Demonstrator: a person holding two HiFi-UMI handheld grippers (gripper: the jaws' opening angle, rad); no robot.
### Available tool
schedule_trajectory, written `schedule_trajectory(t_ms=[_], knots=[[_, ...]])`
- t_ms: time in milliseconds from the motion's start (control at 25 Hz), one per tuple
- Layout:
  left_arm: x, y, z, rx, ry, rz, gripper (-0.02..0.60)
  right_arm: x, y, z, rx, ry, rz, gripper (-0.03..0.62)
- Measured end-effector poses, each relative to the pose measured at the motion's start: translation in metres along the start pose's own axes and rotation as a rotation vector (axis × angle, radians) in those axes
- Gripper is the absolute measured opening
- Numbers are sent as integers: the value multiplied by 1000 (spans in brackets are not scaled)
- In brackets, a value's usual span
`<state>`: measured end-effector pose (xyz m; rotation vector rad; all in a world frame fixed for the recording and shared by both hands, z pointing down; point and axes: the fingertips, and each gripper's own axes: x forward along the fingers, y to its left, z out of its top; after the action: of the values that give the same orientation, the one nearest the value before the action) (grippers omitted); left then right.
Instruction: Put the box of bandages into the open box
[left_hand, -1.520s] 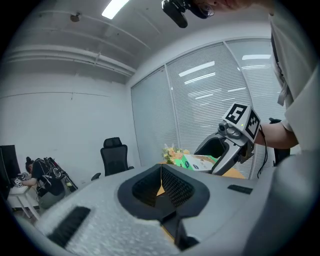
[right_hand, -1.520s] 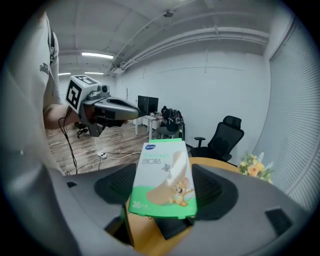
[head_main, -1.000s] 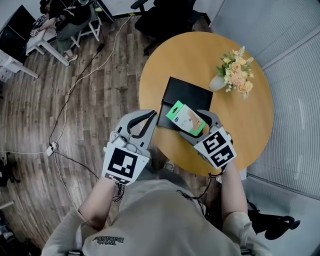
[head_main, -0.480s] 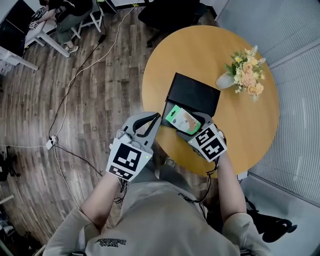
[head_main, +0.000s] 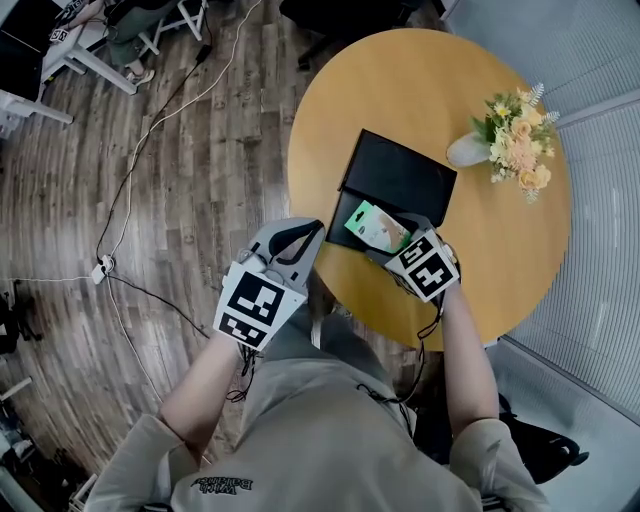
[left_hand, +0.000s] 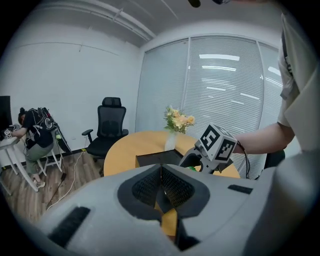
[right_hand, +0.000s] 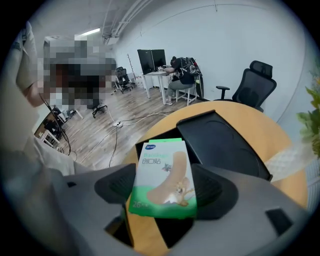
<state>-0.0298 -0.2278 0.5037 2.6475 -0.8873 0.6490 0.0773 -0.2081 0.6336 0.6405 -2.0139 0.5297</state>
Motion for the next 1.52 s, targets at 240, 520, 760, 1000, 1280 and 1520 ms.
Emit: schedule_trajectory(t_ms=[240, 520, 760, 1000, 1280, 1520], knots=[[13, 3, -14, -13, 31, -11, 23, 26, -5, -13, -4, 48, 17, 357], [22, 5, -24, -29, 56, -22, 23, 49, -10, -23, 39, 82, 19, 357], [31, 1, -24, -33, 59, -40, 23, 62, -15, -25, 76, 93, 5, 357], [38, -5, -28, -32, 75, -58, 23, 70, -17, -29, 157, 77, 5, 357], [39, -10, -33, -32, 91, -80, 23, 72, -19, -32, 218, 64, -16, 357], [37, -16, -35, -21, 102, -93, 23, 65, -23, -31, 209, 60, -49, 357]])
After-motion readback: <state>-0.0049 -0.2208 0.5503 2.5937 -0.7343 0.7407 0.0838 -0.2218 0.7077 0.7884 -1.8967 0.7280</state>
